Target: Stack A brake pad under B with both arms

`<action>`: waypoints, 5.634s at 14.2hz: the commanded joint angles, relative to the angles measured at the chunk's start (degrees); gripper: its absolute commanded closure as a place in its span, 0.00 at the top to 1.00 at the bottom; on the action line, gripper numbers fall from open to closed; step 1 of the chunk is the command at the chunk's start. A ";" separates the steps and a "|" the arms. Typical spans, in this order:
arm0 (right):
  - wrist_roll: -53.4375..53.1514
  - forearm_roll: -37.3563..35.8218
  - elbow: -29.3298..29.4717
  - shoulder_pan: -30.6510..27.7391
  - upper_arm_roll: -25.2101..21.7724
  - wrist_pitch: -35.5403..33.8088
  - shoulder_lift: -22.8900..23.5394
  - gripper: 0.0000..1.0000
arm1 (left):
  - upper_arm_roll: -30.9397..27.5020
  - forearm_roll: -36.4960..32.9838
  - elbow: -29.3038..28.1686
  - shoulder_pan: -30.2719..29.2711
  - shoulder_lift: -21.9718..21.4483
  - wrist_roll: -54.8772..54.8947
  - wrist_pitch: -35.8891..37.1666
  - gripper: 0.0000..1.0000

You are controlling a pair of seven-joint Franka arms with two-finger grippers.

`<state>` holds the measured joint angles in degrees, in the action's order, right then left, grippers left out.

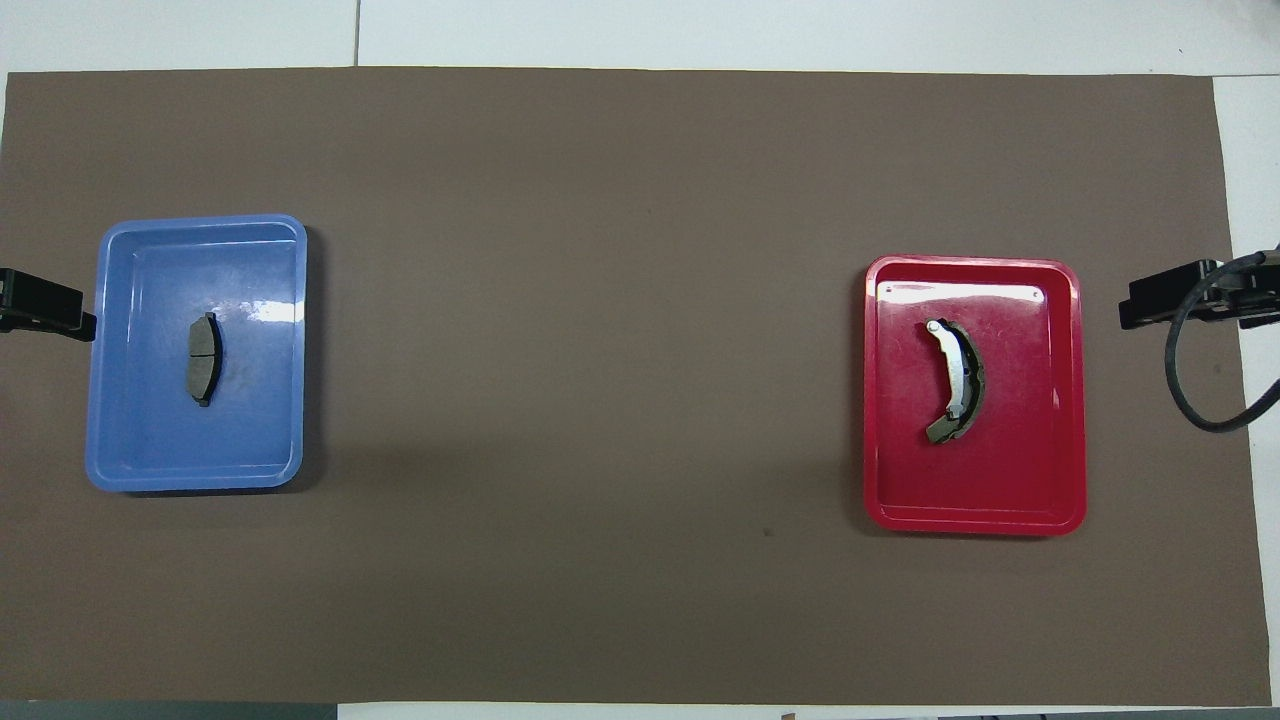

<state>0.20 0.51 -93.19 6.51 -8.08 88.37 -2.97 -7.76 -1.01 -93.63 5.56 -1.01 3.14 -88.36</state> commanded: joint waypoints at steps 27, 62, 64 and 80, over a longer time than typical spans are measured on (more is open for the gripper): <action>0.86 0.99 -36.70 0.78 0.44 43.88 3.94 1.00 | 0.11 -0.31 -12.53 -1.25 -4.18 1.95 -15.41 0.99; 1.82 0.90 -19.75 1.66 0.96 28.97 10.18 0.13 | 0.03 -0.31 -34.78 -6.08 10.51 9.87 -52.53 0.22; 1.82 0.98 -19.75 1.66 0.96 28.97 10.18 0.13 | 0.11 -0.31 -34.09 -5.91 9.02 9.78 -51.65 0.06; 1.82 0.99 -19.75 1.66 0.88 29.93 10.18 0.14 | 0.11 -0.31 -20.72 35.47 15.58 -35.12 -45.74 0.04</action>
<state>0.21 0.79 -113.62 8.65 -7.37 118.36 7.44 -6.28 -0.96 -115.72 37.40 11.50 -28.90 -131.40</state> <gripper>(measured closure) 0.573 0.612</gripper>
